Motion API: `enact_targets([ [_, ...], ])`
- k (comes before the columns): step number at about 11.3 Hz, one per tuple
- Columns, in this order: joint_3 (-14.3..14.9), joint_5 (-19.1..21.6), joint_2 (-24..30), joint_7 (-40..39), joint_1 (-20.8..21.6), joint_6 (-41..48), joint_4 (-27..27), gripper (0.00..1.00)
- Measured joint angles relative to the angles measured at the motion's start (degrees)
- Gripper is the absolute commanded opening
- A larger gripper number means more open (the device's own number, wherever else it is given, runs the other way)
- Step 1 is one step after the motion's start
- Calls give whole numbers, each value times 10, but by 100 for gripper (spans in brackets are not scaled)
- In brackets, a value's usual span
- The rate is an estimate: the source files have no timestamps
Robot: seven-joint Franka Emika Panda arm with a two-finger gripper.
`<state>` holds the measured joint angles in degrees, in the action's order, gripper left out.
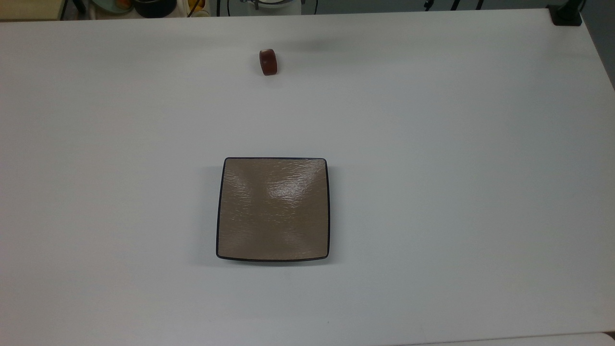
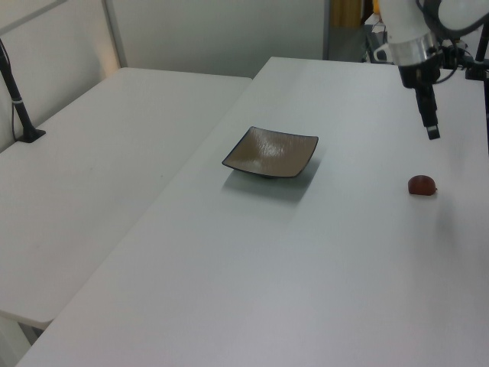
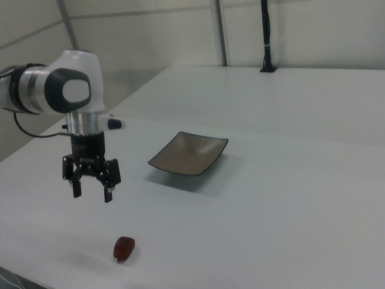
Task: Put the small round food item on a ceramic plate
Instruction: 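Move the open gripper over the small red food item and lower, then close the gripper around the red food item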
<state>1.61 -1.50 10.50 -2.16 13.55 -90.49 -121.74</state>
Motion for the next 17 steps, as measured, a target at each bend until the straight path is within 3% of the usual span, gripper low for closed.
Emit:
enact_targets([
  [3, 0, -6, 3, 0, 2, -8, -53, 100],
  [10, 1, -19, 4, 0, 0, -181, -182, 100],
  [17, 2, -24, 3, -35, -33, -318, -221, 97],
])
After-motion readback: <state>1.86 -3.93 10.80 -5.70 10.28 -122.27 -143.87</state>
